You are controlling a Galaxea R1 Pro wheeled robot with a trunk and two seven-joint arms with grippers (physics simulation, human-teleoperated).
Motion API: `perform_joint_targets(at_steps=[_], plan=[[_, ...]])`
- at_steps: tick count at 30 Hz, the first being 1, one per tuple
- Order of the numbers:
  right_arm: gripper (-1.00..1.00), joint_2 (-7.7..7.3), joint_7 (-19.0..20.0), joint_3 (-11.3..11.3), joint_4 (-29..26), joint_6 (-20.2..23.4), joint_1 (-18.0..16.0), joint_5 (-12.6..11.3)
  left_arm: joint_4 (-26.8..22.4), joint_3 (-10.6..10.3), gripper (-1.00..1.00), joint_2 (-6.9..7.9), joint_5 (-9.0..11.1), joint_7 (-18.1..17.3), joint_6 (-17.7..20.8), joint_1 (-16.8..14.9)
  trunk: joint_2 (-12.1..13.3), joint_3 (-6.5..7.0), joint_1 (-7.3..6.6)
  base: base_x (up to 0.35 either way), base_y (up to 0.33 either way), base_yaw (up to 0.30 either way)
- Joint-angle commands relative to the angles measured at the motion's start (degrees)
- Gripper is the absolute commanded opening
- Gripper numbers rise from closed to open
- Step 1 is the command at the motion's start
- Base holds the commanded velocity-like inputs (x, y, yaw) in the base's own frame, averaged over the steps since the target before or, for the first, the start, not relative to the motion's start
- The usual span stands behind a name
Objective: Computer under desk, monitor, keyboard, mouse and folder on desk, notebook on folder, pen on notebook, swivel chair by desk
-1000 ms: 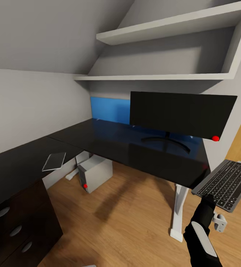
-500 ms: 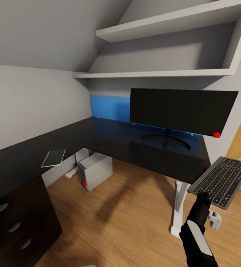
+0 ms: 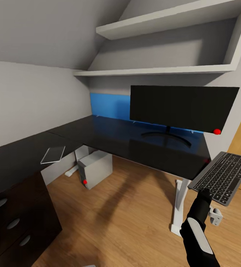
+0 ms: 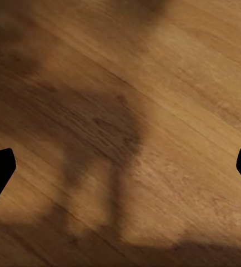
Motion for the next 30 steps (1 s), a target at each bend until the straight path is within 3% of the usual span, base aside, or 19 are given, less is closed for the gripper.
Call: perform_joint_targets(at_steps=[1,30], plan=[[-1.0,0.03,0.5,-0.1,3.8,0.6,0.0,-2.5,0.0,-0.3,1.0,0.04,0.6,0.4,-0.1,0.0,0.0,-0.06,0.0,0.0,0.0,0.0],[-1.0,-0.01,0.4,-0.2,3.8,0.6,0.0,-2.5,0.0,-0.4,1.0,0.51,0.4,-0.1,-0.4,0.0,0.0,-0.06,0.0,0.038,0.074,0.0]])
